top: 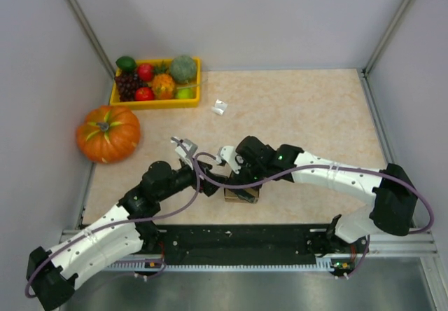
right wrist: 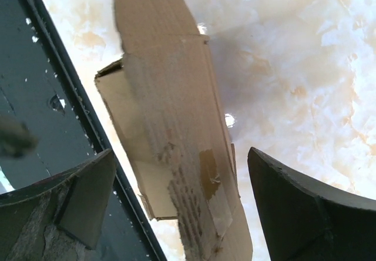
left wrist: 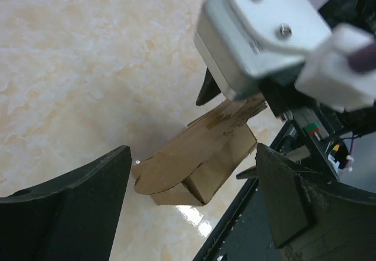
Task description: Fold the paper box
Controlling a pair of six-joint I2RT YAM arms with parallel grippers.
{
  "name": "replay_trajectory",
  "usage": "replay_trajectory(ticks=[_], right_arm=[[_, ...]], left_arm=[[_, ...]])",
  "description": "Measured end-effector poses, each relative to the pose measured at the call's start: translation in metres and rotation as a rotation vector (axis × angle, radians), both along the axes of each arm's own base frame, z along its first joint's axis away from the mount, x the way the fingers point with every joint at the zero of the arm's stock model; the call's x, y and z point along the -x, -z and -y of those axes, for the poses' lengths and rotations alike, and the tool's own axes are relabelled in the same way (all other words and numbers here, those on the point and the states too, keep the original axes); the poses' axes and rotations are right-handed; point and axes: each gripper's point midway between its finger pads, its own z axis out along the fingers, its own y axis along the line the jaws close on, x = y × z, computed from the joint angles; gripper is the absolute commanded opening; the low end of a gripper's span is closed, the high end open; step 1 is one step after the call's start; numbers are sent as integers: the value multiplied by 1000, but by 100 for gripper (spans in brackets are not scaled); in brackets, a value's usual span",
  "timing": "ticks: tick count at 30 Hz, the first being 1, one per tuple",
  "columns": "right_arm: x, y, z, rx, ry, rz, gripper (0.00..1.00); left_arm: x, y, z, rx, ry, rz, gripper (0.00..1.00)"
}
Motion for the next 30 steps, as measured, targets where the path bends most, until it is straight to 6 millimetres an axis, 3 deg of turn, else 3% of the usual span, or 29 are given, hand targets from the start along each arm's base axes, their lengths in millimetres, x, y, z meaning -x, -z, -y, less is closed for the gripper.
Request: replay_trajectory(ticks=[4, 9, 19, 23, 30], right_arm=[[-10, -3, 4, -14, 87, -9, 87], [-26, -7, 12, -32, 199, -12, 83], [-33, -3, 13, -52, 299, -21, 76], [-33, 0, 12, -63, 313, -26, 76], [-34, 0, 11, -71, 327, -27, 76]], left_arm=[[8, 21, 11, -88, 24, -9, 89], [3, 52, 5, -210, -12, -47, 81], [1, 59, -2, -263, -27, -57, 68], [-3, 59, 3, -282, -23, -67, 45], [-9, 53, 14, -286, -7, -78, 24]])
